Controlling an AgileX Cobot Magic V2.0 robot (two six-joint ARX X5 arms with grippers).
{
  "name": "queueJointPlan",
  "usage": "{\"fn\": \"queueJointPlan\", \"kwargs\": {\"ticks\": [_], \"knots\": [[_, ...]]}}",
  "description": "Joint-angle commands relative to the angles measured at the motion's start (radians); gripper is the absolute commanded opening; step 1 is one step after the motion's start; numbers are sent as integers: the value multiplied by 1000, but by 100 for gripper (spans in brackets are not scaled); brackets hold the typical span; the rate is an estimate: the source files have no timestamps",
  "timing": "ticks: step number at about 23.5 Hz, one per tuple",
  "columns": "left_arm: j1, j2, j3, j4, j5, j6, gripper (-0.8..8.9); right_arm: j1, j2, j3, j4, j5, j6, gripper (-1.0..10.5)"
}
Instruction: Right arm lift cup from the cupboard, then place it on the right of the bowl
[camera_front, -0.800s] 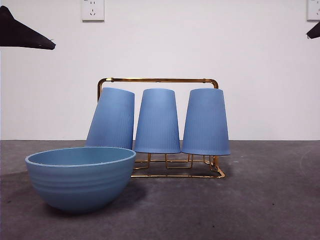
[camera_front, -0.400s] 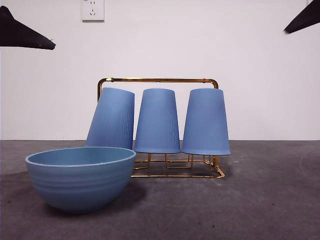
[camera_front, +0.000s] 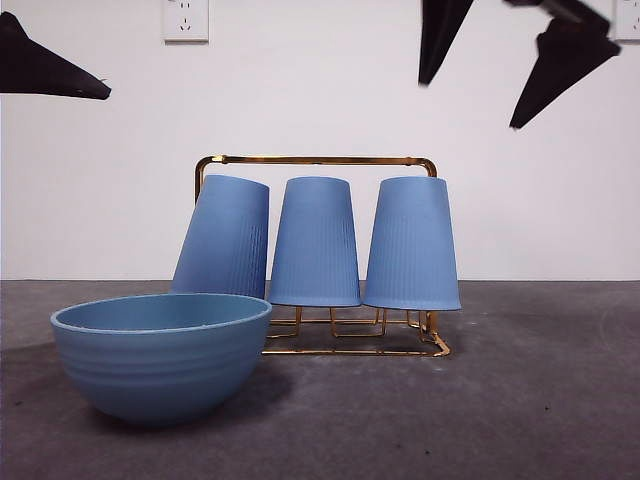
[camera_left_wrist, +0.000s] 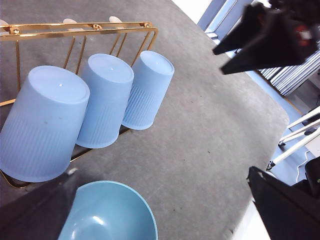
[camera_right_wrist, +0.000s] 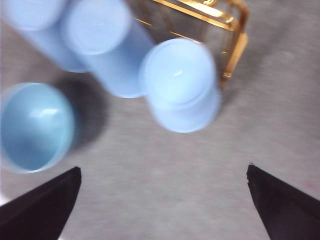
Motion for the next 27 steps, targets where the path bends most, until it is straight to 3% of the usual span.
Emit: {"fn": "queueJointPlan", "kwargs": {"ticks": [1,7,13,23,27], "knots": [[-7,6,19,5,5,11,588,38,120,122,-68,96,-2,539],[-32,6,18,2,5,11,588,66,341,301,-127,125,3,539],[-38,7,18,0,5,11,588,64,420,324,-77,149,-4,531],[-38,7,18,-1,5,11,588,62,447,324,-66,148,4,294],[-38,7,18,-3,5,11,588,62,443,332,-71,152,17,256]]}}
